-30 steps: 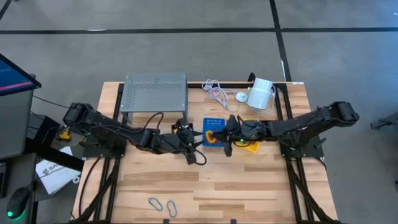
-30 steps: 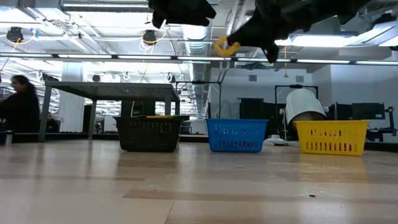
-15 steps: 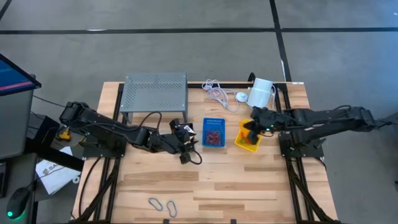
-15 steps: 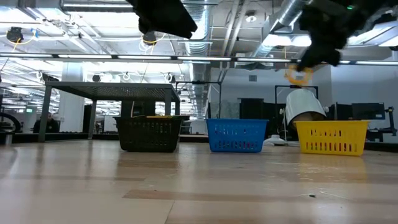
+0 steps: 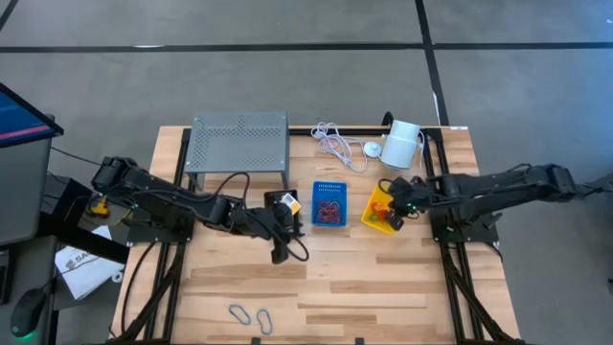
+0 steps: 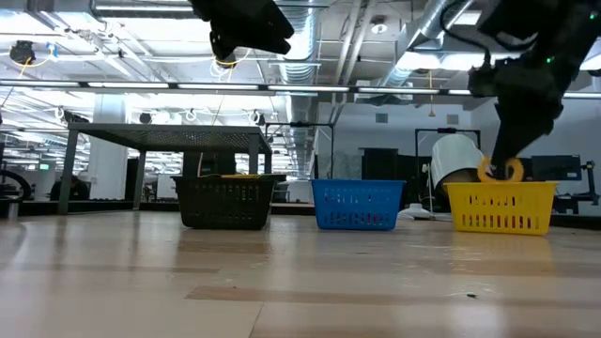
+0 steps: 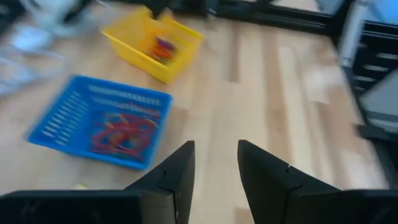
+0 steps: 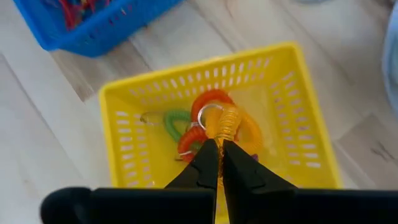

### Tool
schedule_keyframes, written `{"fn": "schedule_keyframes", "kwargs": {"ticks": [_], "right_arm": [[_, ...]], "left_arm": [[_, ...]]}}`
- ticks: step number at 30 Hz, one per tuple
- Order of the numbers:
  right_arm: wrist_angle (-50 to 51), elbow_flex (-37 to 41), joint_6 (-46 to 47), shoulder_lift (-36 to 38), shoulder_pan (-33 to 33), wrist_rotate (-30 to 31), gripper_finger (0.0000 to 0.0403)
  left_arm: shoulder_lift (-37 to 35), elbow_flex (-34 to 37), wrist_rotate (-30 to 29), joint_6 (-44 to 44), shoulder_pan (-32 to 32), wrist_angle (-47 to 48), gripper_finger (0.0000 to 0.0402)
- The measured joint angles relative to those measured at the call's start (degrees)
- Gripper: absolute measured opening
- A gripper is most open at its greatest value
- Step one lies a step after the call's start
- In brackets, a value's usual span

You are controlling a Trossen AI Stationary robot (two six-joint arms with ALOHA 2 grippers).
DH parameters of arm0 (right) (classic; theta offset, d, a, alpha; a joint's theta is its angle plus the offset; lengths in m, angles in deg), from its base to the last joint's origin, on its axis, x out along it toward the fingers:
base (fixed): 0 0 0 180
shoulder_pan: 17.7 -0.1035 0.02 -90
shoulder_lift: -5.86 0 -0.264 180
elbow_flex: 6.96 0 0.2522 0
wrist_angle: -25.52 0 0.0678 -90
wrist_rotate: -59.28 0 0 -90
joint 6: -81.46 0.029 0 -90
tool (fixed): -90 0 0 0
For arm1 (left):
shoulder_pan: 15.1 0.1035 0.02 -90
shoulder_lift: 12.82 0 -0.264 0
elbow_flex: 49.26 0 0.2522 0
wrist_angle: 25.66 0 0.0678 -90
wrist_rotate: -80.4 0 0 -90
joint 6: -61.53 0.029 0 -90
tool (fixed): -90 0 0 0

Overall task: Pick & Place Office Desk Supplies
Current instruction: Put the yellow stretchable key holder into the yellow basket, then put the blue rubber band into the blue basket

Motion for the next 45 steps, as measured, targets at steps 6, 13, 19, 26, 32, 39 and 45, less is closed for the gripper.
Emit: {"fn": "schedule_keyframes", "kwargs": {"ticks": [6,13,19,26,32,39,45], "right_arm": [[-3.7,2.0,-0.7,-5.1,0.0,-0.2,0.0025],[-5.0,2.0,-1.4,-8.6,0.1,-1.6,0.0079],[-5.4,2.0,-2.1,-9.0,0.0,-3.2,0.0154],[-4.3,1.4,-2.2,-7.9,0.0,-3.0,0.0209],[-3.7,-1.2,-2.8,-5.6,0.0,-2.9,0.021],[-2.1,-1.9,-3.6,-1.9,0.0,-2.8,0.0198],[-3.4,-1.9,-4.8,3.7,0.0,-4.4,0.0193]], "left_arm": [[0.0,0.0,10.1,-4.9,-0.1,1.4,0.0111],[0.0,0.0,12.3,-6.4,-1.7,1.5,0.0112],[0.0,0.0,12.3,-7.7,-3.0,3.2,0.0113],[0.1,0.0,17.5,-7.2,-4.9,5.4,0.0113],[0.1,0.0,21.9,-9.9,-8.2,5.7,0.0113],[4.0,0.0,21.0,-13.0,-13.4,6.4,0.0113],[9.6,0.0,24.1,-13.2,-17.2,6.4,0.0113]]}}
